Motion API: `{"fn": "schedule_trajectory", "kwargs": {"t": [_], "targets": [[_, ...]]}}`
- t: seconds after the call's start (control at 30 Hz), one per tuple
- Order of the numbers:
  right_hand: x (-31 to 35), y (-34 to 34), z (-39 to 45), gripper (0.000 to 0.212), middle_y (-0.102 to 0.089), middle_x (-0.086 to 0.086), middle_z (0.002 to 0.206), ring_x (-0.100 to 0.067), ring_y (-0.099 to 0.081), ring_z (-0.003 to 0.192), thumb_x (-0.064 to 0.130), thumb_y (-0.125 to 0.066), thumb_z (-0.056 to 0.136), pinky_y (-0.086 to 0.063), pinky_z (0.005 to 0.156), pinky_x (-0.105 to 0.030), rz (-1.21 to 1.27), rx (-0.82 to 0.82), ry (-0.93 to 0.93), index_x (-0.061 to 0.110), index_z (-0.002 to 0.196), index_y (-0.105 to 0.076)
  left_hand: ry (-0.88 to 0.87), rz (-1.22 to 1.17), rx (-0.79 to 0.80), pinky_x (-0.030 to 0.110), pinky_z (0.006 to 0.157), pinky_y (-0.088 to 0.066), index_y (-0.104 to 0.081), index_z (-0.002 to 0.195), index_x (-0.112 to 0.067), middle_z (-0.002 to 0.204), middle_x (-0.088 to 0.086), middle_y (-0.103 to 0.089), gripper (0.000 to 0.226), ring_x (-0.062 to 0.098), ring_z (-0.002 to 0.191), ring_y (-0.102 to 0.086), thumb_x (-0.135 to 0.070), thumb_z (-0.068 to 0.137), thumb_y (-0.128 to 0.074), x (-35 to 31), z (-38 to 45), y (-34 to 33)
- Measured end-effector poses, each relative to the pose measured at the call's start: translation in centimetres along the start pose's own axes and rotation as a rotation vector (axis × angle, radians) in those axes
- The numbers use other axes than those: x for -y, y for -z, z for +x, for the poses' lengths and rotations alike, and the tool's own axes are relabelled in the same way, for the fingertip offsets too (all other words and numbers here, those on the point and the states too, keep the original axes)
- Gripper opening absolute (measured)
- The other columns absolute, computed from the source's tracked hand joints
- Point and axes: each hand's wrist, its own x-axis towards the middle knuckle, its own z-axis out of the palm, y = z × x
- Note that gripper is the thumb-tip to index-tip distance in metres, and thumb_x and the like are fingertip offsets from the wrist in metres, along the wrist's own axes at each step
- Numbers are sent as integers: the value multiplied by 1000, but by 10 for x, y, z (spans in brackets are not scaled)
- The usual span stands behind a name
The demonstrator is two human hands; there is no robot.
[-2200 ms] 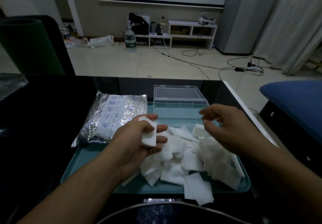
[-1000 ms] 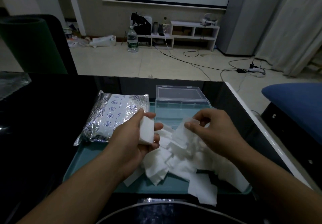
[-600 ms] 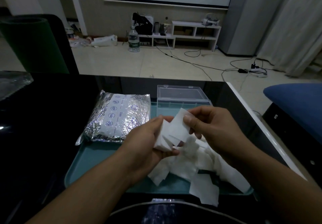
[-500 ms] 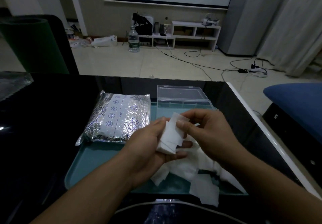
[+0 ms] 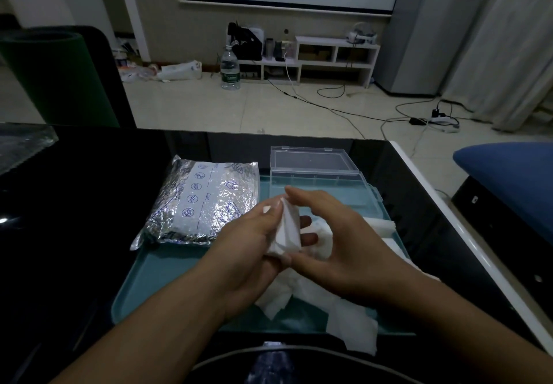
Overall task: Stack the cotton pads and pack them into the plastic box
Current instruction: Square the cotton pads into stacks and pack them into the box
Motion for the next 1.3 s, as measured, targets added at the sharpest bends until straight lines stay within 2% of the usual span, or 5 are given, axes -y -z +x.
{"fn": "schedule_trajectory", "kwargs": {"t": [0.67, 0.87, 1.03, 1.17, 1.3], "targets": [[1, 6, -3, 90, -50, 18, 135, 7, -45, 121, 38, -80, 75, -35, 101, -8, -48, 3, -7, 34, 149, -29, 83, -88, 69, 50, 92, -54, -62, 125, -8, 124, 26, -63, 37, 42, 114, -62, -24, 103, -37, 0, 2, 3], [2, 6, -3, 89, -48, 23, 136, 9, -41, 126, 38, -81, 75, -31, 105, -8, -23, -5, 3, 32, 149, -31, 25, -41, 84, 44, 73, -61, -76, 95, -14, 97, 18, -74, 35, 32, 81, -73, -16, 100, -42, 3, 1, 1], [0, 5, -3, 88, -51, 19, 136, 7, -45, 125, 32, -82, 75, -36, 105, -14, 17, -30, -23, 34, 148, -33, 7, 8, 94, 40, 78, -59, -67, 120, -14, 109, 11, -73, 33, 29, 95, -72, -18, 101, -41, 3, 1, 0], [-3, 4, -1, 95, -49, 21, 134, 10, -44, 122, 35, -84, 70, -35, 101, -8, 27, -29, -57, 39, 147, -29, 20, 7, 94, 44, 75, -60, -69, 117, -20, 109, 13, -73, 31, 35, 99, -70, -21, 98, -45, 3, 0, 0], [-1, 10, 0, 88, -48, 28, 126, 15, -44, 118, 49, -74, 69, -37, 97, -7, 89, -57, -109, 43, 144, -27, 24, -31, 52, 46, 73, -60, -66, 118, -20, 103, 21, -72, 28, 34, 83, -72, -22, 101, -43, -4, -1, 1]]}}
